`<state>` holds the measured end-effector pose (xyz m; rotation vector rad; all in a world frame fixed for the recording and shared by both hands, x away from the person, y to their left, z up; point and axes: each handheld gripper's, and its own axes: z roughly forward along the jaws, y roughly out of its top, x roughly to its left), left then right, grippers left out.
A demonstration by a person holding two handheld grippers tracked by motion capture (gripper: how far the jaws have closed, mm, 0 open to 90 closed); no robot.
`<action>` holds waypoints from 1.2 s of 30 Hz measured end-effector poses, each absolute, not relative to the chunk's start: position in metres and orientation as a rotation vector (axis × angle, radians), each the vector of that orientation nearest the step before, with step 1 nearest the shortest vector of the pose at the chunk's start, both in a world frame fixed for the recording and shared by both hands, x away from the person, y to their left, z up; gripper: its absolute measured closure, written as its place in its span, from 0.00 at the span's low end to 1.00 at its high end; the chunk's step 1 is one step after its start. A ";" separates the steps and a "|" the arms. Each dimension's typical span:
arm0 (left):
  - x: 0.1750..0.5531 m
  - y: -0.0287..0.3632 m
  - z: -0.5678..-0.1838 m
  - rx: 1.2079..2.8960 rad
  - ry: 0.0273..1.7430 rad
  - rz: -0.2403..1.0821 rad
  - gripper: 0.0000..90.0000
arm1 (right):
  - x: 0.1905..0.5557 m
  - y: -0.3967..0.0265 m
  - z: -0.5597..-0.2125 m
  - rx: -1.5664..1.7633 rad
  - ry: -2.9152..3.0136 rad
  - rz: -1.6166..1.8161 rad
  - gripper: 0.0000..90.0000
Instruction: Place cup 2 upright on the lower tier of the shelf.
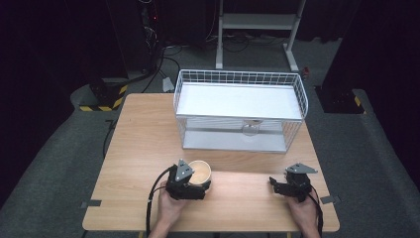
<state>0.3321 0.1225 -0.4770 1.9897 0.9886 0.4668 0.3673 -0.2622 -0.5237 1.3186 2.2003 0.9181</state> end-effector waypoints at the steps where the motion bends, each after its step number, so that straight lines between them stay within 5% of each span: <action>1: 0.334 0.121 -0.476 1.993 0.989 0.465 0.11 | 0.367 -0.262 -0.524 1.319 2.200 0.918 0.24; 36: 0.394 0.095 -0.452 1.999 1.016 0.483 0.11 | 0.367 -0.262 -0.524 1.320 2.200 0.918 0.24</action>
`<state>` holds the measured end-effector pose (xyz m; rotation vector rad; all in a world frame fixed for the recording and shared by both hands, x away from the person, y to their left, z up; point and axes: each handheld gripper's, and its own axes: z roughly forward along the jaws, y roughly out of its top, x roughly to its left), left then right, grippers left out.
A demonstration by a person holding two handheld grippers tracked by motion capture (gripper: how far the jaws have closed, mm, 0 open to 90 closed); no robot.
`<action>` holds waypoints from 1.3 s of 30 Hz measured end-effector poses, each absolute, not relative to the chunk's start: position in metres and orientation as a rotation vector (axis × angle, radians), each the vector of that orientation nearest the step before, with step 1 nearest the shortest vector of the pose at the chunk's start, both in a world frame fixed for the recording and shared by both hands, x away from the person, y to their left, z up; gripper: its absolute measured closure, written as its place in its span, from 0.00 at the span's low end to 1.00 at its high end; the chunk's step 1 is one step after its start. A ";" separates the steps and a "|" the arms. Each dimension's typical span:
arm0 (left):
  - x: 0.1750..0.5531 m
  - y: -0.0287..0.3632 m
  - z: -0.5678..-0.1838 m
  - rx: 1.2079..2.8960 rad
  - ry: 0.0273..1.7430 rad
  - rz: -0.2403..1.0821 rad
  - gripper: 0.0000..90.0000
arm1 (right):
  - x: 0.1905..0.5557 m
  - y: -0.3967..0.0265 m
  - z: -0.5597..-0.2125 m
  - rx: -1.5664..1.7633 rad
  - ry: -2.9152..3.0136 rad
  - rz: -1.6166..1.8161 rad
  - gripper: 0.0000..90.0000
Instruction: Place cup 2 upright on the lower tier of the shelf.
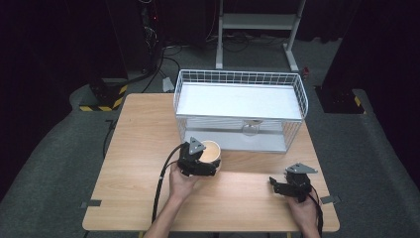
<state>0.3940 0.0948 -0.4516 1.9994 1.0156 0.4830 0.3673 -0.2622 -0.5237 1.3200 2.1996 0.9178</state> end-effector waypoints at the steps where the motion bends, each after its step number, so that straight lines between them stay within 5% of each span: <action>1: 0.397 0.094 -0.451 2.009 1.015 0.493 0.11 | 0.367 -0.262 -0.524 1.320 2.200 0.918 0.24; 39: 0.466 0.073 -0.462 1.999 1.170 0.594 0.11 | 0.367 -0.262 -0.523 1.335 2.194 0.914 0.23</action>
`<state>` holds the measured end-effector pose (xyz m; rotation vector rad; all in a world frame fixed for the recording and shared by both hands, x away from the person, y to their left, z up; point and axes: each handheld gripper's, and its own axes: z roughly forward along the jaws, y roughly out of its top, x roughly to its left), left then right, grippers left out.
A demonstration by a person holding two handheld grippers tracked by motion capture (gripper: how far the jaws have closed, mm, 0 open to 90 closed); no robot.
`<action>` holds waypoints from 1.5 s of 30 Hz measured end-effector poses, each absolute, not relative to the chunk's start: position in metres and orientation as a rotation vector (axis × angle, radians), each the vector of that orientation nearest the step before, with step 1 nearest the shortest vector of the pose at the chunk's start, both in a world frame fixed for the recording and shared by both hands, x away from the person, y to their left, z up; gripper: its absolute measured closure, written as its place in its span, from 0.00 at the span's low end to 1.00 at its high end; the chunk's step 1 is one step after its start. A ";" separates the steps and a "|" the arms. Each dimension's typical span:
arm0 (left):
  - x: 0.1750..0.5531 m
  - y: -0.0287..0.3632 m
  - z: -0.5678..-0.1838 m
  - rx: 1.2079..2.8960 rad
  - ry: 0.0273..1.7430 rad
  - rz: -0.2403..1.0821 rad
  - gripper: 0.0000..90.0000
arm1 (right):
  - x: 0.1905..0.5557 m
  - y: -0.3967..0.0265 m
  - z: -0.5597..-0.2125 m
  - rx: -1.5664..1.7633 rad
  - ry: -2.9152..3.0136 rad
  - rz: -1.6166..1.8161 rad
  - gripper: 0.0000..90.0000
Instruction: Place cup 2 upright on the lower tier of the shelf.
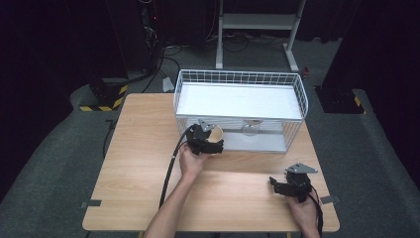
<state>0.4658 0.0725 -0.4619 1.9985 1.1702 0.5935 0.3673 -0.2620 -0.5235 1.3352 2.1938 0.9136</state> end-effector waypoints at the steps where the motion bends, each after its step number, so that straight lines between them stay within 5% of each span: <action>1: 0.466 0.073 -0.462 1.999 1.170 0.594 0.11 | 0.367 -0.262 -0.523 1.335 2.194 0.914 0.23; 24: 0.476 0.067 -0.475 1.910 1.166 0.704 0.10 | 0.367 -0.262 -0.524 1.335 2.193 0.913 0.23; 45: 0.480 0.069 -0.480 1.913 1.198 0.654 0.07 | 0.367 -0.262 -0.524 1.335 2.193 0.913 0.23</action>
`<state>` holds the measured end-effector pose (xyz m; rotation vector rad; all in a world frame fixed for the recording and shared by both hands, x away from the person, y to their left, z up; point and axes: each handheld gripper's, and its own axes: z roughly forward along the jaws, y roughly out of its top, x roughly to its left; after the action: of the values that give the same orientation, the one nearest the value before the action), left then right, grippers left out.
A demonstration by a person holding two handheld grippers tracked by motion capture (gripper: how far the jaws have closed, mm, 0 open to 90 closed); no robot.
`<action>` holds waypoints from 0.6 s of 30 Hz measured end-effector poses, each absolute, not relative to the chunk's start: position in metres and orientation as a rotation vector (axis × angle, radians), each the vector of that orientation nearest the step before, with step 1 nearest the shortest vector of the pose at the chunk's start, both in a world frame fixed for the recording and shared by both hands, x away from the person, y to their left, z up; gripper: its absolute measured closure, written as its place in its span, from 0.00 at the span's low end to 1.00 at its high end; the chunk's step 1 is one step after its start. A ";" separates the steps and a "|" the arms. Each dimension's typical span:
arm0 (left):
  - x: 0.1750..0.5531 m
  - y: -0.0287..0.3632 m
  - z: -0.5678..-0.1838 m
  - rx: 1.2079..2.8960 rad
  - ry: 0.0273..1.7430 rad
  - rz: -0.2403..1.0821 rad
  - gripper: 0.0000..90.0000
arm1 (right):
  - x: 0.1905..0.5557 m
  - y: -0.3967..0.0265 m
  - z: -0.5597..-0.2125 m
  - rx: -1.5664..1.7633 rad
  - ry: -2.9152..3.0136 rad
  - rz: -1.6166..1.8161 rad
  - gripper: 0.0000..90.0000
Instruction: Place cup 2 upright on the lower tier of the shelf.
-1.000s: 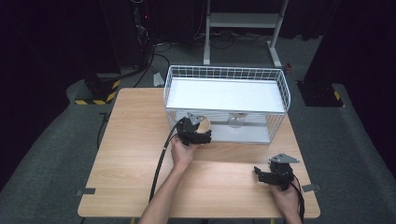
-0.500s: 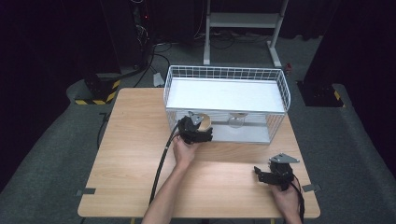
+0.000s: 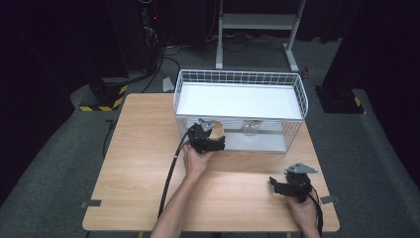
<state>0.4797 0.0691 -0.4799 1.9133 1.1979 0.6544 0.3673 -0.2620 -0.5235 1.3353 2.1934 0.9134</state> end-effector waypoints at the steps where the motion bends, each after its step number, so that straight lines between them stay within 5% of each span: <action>1: 0.479 0.068 -0.480 1.907 1.201 0.636 0.07 | 0.367 -0.262 -0.524 1.335 2.193 0.913 0.23; 18: 0.462 0.076 -0.484 1.920 1.199 0.620 0.12 | 0.367 -0.262 -0.524 1.334 2.194 0.913 0.23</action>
<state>0.4617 0.0765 -0.4838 1.9205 1.1991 0.6196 0.3674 -0.2621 -0.5235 1.3340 2.1936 0.9131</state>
